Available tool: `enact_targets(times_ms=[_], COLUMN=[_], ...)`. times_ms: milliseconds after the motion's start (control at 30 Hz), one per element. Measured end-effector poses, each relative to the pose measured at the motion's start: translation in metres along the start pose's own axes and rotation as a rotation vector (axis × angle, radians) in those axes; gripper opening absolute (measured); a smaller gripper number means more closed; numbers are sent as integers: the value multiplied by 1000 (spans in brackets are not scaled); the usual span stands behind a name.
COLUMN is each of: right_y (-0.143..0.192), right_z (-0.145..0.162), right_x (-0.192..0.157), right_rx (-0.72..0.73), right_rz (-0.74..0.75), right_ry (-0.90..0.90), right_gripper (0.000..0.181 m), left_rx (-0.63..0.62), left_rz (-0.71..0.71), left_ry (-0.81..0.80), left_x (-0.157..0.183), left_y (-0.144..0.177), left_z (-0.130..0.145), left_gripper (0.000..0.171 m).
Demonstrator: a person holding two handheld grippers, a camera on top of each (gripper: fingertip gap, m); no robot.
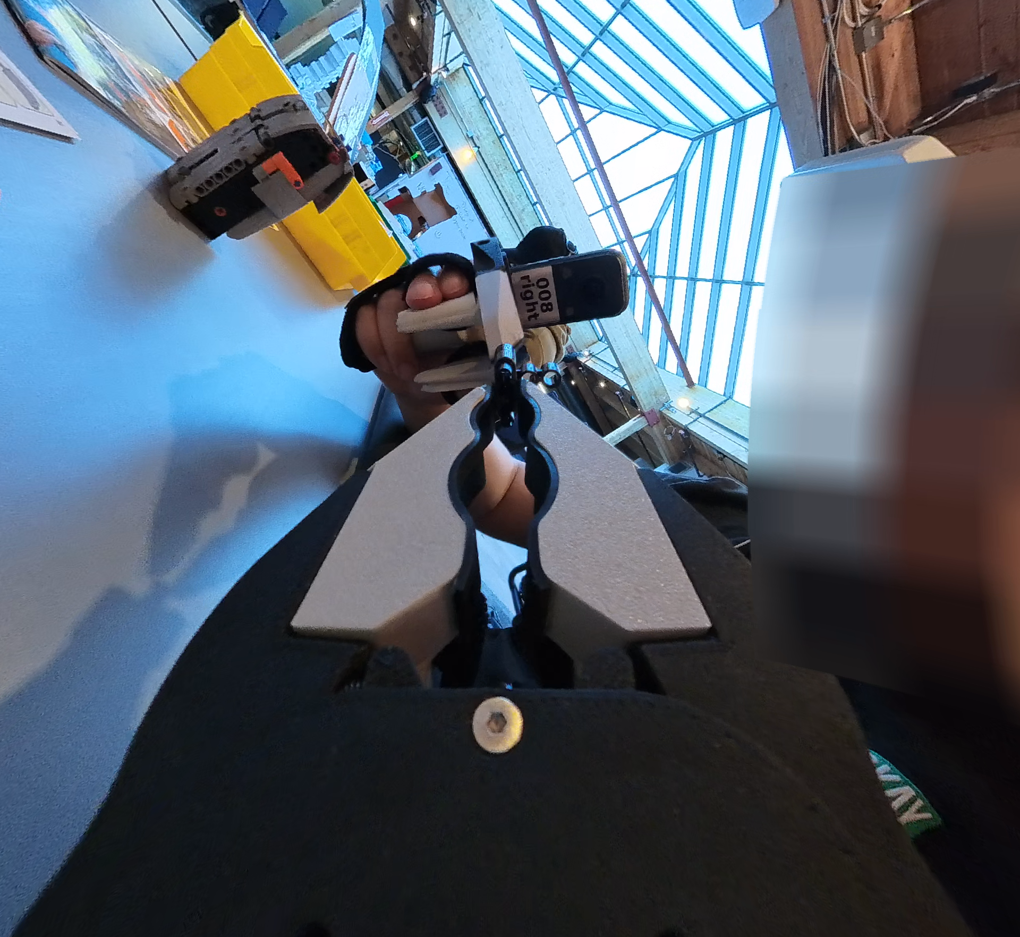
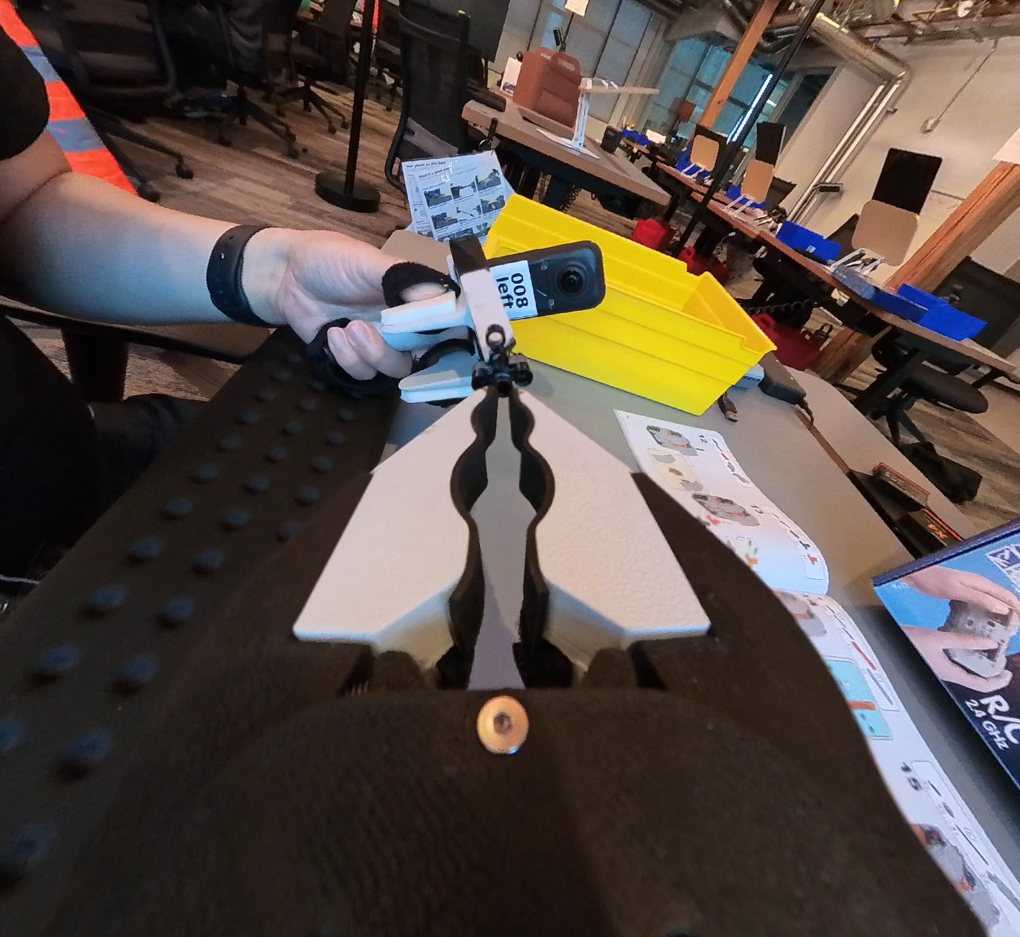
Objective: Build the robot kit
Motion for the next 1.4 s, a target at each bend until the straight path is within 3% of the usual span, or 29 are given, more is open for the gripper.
enact_targets(times_ms=[133, 567, 800, 1167, 1233, 1267, 1300, 1400], right_y=[-1, -1, -4, -4, -2, 0, 3, 15], right_z=[0, 6, 6, 19, 18, 18, 17, 21], right_x=[0, -1, 1, -2, 2, 6, 12, 39], right_rx=[7, -68, -33, -191, -191, -188, -188, -188], right_rz=[-1, -1, 22, 1, 31, 59, 107, 334], right_ry=[-3, -8, -26, 106, 85, 80, 78, 15], right_gripper=[12, 4, 4, 4, 3, 3, 3, 3], left_rx=[7, -15, -1, -178, -181, -173, -156, -54], left_rz=[-1, -52, -34, -137, -128, -130, -159, -272], left_ry=[0, 0, 31, 123, 102, 87, 60, -123], left_x=[-1, -7, -8, -24, -25, -25, -27, -27], left_y=[1, 0, 1, -2, -5, -6, -5, 1], left_z=[-1, 3, 0, -7, -12, -17, -23, -48], left_gripper=[3, 4, 4, 4, 6, 18, 31, 39])
Point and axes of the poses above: each gripper's, where its closed fingertips meet, y back along the fingers, z out of its underside, x = y × z across the jaws, the point moved 7 cm from there along y, back along the fingers, and after that the axes turned 6 degrees about x, right-handed, at the moved point
